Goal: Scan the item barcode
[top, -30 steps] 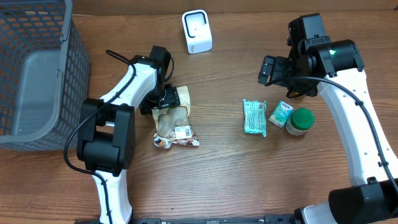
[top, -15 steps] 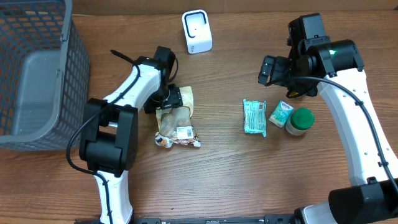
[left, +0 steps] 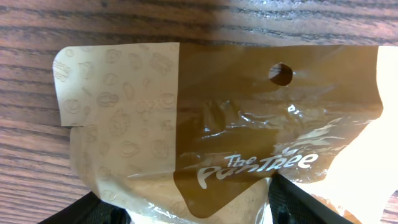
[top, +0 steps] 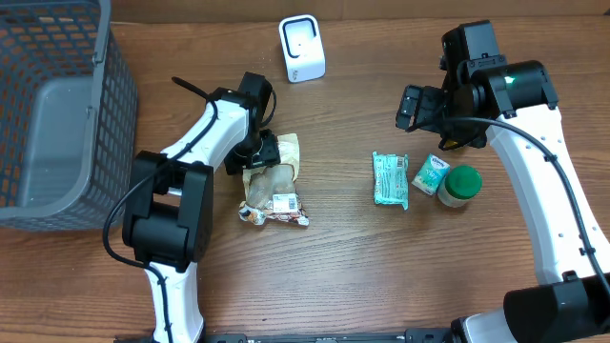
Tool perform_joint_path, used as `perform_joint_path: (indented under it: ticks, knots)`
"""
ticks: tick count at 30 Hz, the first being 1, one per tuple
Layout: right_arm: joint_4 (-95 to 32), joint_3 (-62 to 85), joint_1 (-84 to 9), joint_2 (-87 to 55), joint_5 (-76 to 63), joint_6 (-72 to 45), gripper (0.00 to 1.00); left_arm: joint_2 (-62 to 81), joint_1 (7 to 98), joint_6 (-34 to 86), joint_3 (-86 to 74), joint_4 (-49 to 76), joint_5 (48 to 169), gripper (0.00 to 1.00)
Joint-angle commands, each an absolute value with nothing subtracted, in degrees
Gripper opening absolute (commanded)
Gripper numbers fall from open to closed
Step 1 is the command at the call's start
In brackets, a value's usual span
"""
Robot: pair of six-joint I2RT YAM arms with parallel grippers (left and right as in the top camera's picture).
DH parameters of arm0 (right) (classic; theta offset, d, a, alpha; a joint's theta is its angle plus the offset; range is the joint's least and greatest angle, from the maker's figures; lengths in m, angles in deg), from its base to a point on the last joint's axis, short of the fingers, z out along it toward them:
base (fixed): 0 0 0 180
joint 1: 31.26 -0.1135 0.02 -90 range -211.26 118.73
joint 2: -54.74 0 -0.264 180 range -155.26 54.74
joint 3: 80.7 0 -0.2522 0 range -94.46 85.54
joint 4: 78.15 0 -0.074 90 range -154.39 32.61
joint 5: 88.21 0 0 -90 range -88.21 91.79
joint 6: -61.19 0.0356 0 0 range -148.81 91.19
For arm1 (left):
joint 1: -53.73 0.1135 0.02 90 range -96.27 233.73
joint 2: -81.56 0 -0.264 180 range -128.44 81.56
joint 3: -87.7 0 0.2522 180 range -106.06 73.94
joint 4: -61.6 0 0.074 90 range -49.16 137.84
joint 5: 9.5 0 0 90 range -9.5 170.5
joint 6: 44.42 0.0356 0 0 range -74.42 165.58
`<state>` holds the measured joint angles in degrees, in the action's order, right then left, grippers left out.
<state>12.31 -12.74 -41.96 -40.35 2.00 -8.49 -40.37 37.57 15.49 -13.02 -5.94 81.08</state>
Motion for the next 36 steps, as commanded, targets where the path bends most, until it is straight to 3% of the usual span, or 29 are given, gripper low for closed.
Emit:
perform_joint_path:
  ticks: [1,4,6,7,10,16,22,36]
  knots:
    - [12.16,-13.09,-42.07,-39.52,1.87,-8.73,1.0,-40.69,37.0,14.62,-8.82,-4.28,80.55,0.69]
    - [12.16,-13.09,-42.07,-39.52,1.87,-8.73,1.0,-40.69,36.95,14.22,-6.62,-2.53,80.53,0.64]
    - [12.18,-13.09,-42.07,-39.52,1.87,-8.73,1.0,-40.69,36.95,14.25,-6.05,-2.42,80.55,0.48]
    - [12.16,-13.09,-42.07,-39.52,1.87,-8.73,1.0,-40.67,36.95,14.33,-6.07,-2.51,80.57,0.32]
    - [12.18,-13.09,-42.07,-39.52,1.87,-8.73,1.0,-40.43,37.17,17.24,-7.62,-3.27,82.19,0.11]
    - [12.18,-13.09,-42.07,-39.52,1.87,-8.73,1.0,-39.73,38.77,20.3,-17.59,-10.9,84.57,0.04]
    - [12.18,-13.09,-42.07,-39.52,1.87,-8.73,1.0,-38.2,38.94,21.02,-25.85,-16.41,84.64,0.04]
    - [12.16,-13.09,-42.07,-39.52,1.87,-8.73,1.0,-36.41,38.94,23.97,-26.05,-16.41,93.27,0.04]
